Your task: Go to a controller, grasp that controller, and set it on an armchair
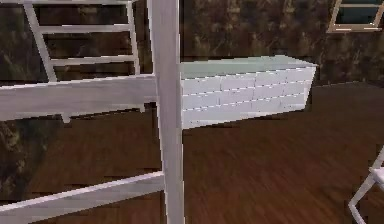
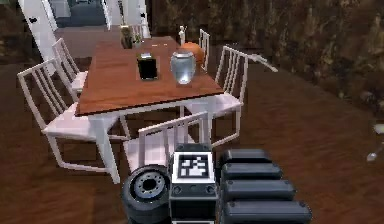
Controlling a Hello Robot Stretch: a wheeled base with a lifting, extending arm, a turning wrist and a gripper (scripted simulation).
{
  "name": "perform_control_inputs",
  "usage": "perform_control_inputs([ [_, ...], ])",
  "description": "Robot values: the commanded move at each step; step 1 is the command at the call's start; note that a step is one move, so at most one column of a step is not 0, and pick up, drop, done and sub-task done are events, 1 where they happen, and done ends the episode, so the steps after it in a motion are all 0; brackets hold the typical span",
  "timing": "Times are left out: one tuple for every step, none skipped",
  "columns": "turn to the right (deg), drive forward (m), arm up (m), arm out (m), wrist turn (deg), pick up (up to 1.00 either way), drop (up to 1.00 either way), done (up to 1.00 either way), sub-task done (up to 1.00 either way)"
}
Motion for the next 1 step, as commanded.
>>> perform_control_inputs([
  [39.0, 0.0, 0.0, 0.0, 0.0, 0.0, 0.0, 0.0, 0.0],
])
